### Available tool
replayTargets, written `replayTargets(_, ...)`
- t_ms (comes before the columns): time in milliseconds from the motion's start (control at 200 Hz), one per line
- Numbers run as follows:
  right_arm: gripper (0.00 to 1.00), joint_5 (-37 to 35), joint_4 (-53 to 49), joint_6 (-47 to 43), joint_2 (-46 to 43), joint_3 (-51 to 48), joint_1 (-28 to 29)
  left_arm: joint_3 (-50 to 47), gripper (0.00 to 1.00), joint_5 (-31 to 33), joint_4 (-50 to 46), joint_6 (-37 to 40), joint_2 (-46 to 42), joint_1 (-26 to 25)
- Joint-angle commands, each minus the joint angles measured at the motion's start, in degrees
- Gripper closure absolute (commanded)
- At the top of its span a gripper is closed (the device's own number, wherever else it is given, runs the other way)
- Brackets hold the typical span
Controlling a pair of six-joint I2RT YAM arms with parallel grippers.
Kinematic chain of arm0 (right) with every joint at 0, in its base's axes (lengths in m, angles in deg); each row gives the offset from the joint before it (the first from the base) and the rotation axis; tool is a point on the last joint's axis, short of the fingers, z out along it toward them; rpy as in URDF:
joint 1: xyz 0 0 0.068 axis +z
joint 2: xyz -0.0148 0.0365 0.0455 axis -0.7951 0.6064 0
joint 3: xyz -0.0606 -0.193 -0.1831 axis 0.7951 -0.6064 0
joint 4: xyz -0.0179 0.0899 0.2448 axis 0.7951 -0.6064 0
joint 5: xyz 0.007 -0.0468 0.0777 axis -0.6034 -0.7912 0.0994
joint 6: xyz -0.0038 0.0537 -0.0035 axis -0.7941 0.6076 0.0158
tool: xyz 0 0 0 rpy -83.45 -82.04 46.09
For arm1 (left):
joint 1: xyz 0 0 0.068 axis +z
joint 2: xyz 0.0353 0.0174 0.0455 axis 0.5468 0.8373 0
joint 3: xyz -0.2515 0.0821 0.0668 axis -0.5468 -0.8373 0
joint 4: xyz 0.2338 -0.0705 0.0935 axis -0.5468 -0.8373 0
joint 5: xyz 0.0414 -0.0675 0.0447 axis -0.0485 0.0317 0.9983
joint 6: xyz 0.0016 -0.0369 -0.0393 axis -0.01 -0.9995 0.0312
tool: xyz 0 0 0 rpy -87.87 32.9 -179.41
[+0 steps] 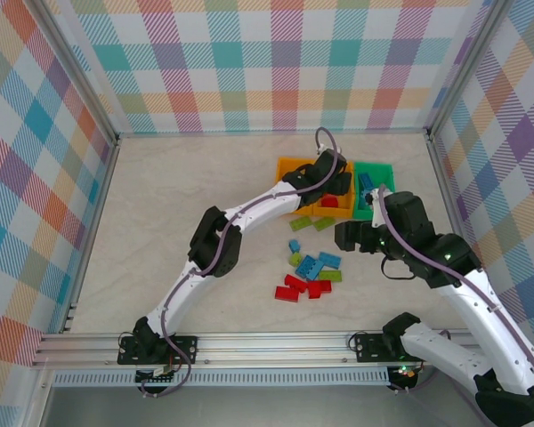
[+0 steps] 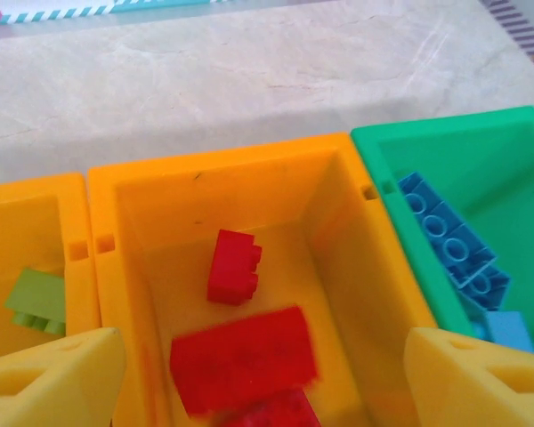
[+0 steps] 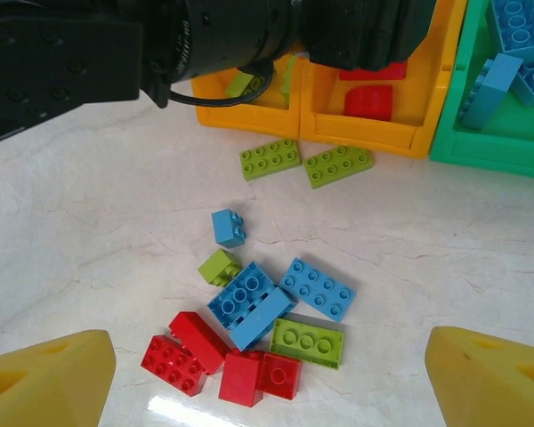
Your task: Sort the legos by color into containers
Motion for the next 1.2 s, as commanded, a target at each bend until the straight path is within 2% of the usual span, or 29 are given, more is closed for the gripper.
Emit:
replayTargets(0, 0.09, -1.3, 1.1, 0.0, -0.1, -1.6, -0.3, -2.7, 0.17, -2.4, 2.7, -0.7, -8.1, -0.2)
replayTargets(85, 0.07, -1.0, 2.5, 0.7, 0.0, -2.5, -0.3, -10.3, 0.16, -2.9, 7.6, -1.3, -14.1, -0.2)
replayTargets(250, 0.07, -0.1, 5.4, 1.7, 1.7, -4.7, -0.2, -28.9, 0.16, -1.6, 15.7, -0.9, -31.0, -0.1)
replayTargets(410, 0.13, -1.6, 10.4, 10.0, 6.9, -8.0, -0.3, -47.7, 0.14, -2.0, 18.8, 4.5, -50.1, -0.2)
replayTargets(520, 0.19, -2.3, 13.1, 15.0, 14.5, -8.5, -0.3, -57.0, 0.11, -4.2, 15.8, 12.3, -62.3, -0.2)
replayTargets(635, 0.19, -4.4, 16.7, 19.7, 24.1, -7.6, -0.3, -63.8, 0.04, -9.5, 10.6, 19.1, -73.4, -0.3)
replayTargets(780, 0.17, -9.7, 17.7, 26.5, 36.6, -3.5, -0.3, -68.8, 0.0, -13.8, -0.3, 26.5, -83.1, -0.8)
replayTargets(905, 0.18, -10.7, 24.2, 27.0, 43.5, -2.1, -0.3, -74.4, 0.0, -16.1, -3.8, 36.2, -90.9, -0.9)
replayTargets(1020, 0.18, -12.9, 31.0, 26.7, 48.2, -2.6, -0.3, -79.3, 0.0, -19.6, -4.6, 49.0, -96.4, -1.3)
replayTargets(1195, 0.2, -16.2, 35.6, 29.6, 52.6, -1.8, -0.3, -79.6, 0.0, -24.4, -11.5, 55.8, -97.7, -2.5)
